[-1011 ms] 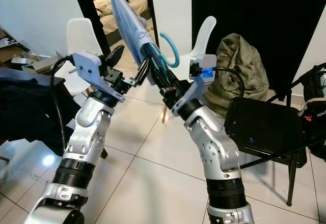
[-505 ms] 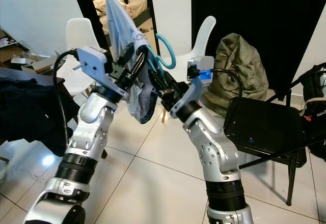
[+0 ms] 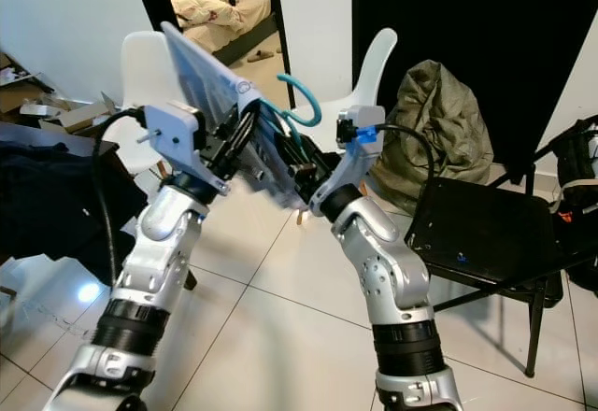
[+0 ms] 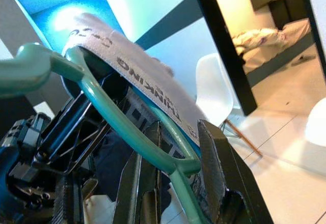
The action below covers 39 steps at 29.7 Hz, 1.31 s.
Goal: Hang hanger
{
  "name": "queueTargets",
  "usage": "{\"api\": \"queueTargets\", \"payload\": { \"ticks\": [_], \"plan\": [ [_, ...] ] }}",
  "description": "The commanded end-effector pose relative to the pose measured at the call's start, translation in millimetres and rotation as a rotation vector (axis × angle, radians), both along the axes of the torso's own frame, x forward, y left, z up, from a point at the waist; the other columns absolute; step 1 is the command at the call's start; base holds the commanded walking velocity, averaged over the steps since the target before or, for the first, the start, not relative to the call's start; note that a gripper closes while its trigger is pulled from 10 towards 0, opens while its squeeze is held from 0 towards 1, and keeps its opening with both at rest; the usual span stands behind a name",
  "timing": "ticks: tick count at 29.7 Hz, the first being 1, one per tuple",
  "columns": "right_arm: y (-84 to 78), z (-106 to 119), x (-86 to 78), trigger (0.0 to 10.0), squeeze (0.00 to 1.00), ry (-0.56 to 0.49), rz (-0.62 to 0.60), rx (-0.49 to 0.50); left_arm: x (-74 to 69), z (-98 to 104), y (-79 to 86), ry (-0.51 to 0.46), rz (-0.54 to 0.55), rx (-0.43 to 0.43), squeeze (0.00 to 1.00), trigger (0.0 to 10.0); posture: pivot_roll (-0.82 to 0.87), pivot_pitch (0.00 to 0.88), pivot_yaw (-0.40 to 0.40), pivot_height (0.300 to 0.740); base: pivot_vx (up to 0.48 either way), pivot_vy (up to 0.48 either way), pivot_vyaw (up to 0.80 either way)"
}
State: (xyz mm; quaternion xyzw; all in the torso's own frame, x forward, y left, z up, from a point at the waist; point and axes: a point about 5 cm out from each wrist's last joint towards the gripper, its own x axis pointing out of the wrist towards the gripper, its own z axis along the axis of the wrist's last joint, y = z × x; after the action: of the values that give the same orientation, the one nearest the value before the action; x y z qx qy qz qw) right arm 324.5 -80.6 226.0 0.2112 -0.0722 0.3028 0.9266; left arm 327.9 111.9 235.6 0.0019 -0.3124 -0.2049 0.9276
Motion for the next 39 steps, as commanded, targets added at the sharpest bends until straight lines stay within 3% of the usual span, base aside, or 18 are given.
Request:
{"api": "queueTargets", "payload": {
  "ticks": [1, 7, 15, 18, 21, 24, 25, 26, 33, 34, 35, 36, 39],
  "plan": [
    [-41.6, 2.7, 11.4, 0.0, 0.00, 0.033, -0.237, 0.081, -8.1, -0.7, 7.5, -0.032, -0.006, 0.017, 0.00, 0.0, -0.02, 0.041, 0.071, 0.740, 0.000, 0.000, 0.00],
    [-51.5, -0.5, 15.7, 0.0, 0.00, 0.054, -0.278, 0.101, -15.6, -11.7, 19.3, 0.002, 0.026, 0.036, 0.00, 0.0, -0.01, 0.039, 0.061, 0.740, 0.000, 0.000, 0.00],
    [-58.1, -2.1, 20.7, 0.0, 0.00, 0.067, -0.312, 0.102, -23.5, -21.8, 18.1, 0.037, 0.026, 0.044, 0.00, 0.0, 0.00, 0.035, 0.060, 0.740, 0.000, 0.000, 0.00],
    [-57.4, -6.3, 21.7, 0.0, 0.00, 0.078, -0.320, 0.067, -24.5, -20.7, 15.8, 0.037, 0.020, 0.036, 0.00, 0.0, 0.00, 0.035, 0.060, 0.740, 0.000, 0.000, 0.00],
    [-52.1, -16.0, 22.0, 0.0, 0.00, 0.072, -0.325, -0.072, -23.6, -17.2, 13.8, 0.034, 0.012, 0.027, 0.00, 0.0, 0.00, 0.031, 0.060, 0.740, 0.000, 0.000, 0.00],
    [-49.6, -18.4, 21.4, 0.0, 0.00, 0.074, -0.318, -0.084, -22.6, -15.7, 13.3, 0.037, 0.011, 0.027, 0.00, 0.0, 0.00, 0.032, 0.062, 0.740, 0.000, 0.000, 0.00],
    [-48.9, -18.4, 21.1, 0.0, 0.00, 0.074, -0.315, -0.076, -21.5, -16.2, 12.7, 0.043, 0.015, 0.031, 0.00, 3.3, 0.00, 0.032, 0.065, 0.740, 0.000, 0.000, 0.00],
    [-48.6, -17.6, 20.8, 0.0, 0.00, 0.072, -0.312, -0.063, -21.1, -18.0, 10.4, 0.063, -0.006, 0.027, 1.00, 10.0, 0.00, 0.034, 0.068, 0.740, 0.000, 0.000, 0.00],
    [-49.3, -14.7, 21.0, 0.0, 0.00, 0.062, -0.308, -0.039, -21.6, -20.5, 5.2, 0.084, -0.019, 0.036, 1.00, 10.0, 0.00, 0.036, 0.070, 0.740, 0.000, 0.000, 0.00],
    [-50.4, -12.7, 21.0, 0.0, 0.00, 0.056, -0.307, -0.027, -21.0, -21.1, 4.5, 0.090, -0.010, 0.035, 0.85, 10.0, -0.01, 0.037, 0.070, 0.740, 0.000, 0.000, 0.00],
    [-51.2, -11.4, 21.0, 0.0, 0.00, 0.051, -0.307, -0.019, -20.6, -21.4, 3.9, 0.095, -0.004, 0.034, 0.85, 10.0, -0.01, 0.037, 0.070, 0.740, 0.000, 0.000, 0.00],
    [-51.7, -10.1, 20.9, 0.0, 0.00, 0.046, -0.306, -0.012, -20.6, -21.8, 3.2, 0.098, -0.006, 0.035, 0.26, 10.0, -0.01, 0.038, 0.070, 0.740, 0.000, 0.000, 0.00],
    [-51.9, -9.2, 20.9, 0.0, 0.00, 0.042, -0.306, -0.008, -20.8, -22.0, 2.6, 0.100, -0.012, 0.037, 0.26, 10.0, -0.01, 0.038, 0.070, 0.740, 0.000, 0.000, 0.00]
  ]
}}
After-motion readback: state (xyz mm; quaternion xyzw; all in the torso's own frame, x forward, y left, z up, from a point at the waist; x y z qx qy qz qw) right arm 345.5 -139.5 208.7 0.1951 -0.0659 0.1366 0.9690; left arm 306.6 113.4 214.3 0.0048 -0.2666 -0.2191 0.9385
